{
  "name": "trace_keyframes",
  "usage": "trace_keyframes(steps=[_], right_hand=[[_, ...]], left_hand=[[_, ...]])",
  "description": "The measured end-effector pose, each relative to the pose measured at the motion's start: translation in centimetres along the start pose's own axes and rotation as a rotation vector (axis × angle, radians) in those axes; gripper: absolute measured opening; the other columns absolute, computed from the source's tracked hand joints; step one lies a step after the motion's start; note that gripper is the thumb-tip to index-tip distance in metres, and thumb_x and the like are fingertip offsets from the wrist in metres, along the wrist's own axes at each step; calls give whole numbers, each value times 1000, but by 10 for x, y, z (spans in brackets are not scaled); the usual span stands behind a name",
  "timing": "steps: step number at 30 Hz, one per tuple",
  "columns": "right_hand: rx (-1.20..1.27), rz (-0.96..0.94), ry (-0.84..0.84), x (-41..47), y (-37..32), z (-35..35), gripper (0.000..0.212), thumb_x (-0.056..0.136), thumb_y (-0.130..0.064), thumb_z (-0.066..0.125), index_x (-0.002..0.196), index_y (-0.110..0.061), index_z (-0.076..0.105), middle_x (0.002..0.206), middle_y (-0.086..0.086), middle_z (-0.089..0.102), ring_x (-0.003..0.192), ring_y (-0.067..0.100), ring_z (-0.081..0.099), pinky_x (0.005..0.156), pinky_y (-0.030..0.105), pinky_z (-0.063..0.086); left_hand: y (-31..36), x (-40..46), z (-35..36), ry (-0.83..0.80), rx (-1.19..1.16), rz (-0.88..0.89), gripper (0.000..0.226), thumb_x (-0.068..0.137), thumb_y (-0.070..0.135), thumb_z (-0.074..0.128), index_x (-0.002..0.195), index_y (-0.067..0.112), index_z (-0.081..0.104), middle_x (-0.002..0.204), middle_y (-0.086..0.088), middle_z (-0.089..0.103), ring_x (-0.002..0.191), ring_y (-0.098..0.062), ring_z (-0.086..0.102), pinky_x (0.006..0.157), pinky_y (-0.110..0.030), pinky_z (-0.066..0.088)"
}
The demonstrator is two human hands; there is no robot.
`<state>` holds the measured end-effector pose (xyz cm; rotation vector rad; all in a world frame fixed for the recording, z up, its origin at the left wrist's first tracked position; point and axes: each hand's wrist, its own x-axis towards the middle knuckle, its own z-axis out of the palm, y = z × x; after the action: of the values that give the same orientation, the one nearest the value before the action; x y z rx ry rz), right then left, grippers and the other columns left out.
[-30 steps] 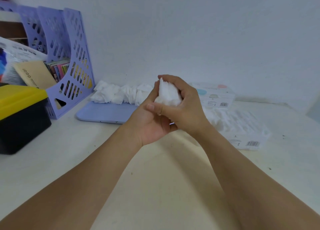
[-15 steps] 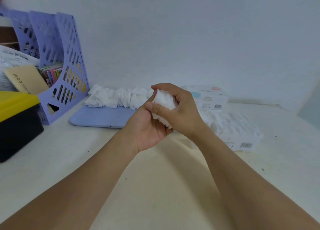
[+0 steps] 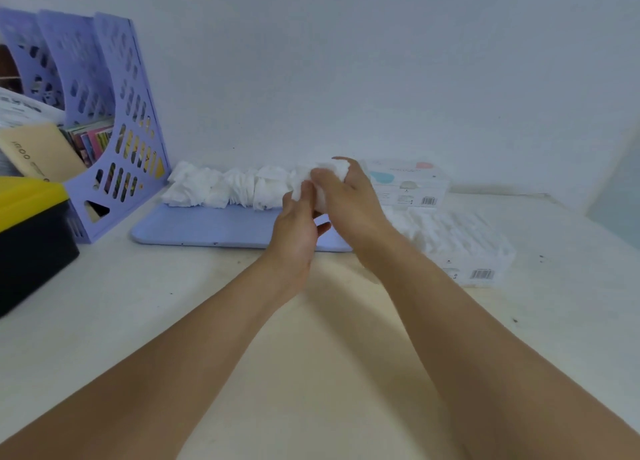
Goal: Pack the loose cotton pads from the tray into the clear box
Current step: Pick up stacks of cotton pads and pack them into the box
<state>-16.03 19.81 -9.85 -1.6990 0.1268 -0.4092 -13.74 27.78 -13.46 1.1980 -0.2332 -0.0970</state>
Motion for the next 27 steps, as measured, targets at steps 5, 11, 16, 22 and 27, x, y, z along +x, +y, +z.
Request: trace_keyframes(steps=[5,11,16,22,27], right_hand=[[-300,92,-166,5,-16,-28,40,90,-28,62,124,-10,55,94,0,67,86,12,64,87,39,58],[-210,207,-137,13,-19,-77,34,89,-23,74,116,-5,66,107,15,74,92,29,74,88,44,61],[-407,354,-163,12,-15,-118,40,81,-28,79,115,-9,69,102,15,75,84,29,72,71,37,60],[-716,420,-222,15,-13,-122,51,70,-37,84,106,-4,69,88,20,74,68,31,65,65,35,50],[-1078,458,-287,8,-13,-114,39,71,-44,83,78,-12,61,65,4,59,54,19,55,57,27,45]], left_hand=[[-7,-3,1,-87,376,80,21,106,46,37,111,30,49,120,-2,64,98,-8,65,98,-34,53],[-22,-6,1,-222,555,245,32,102,39,54,131,29,46,116,14,55,108,-5,55,92,-19,50],[-33,-12,-1,-449,852,440,63,87,50,72,135,37,32,123,24,49,111,1,48,88,-15,43],[-36,-10,2,-429,885,466,65,79,53,77,123,40,31,116,26,53,96,-3,55,75,-13,42],[-36,-13,7,-509,1052,559,48,88,55,67,122,38,37,112,22,52,82,-1,49,76,-28,47]])
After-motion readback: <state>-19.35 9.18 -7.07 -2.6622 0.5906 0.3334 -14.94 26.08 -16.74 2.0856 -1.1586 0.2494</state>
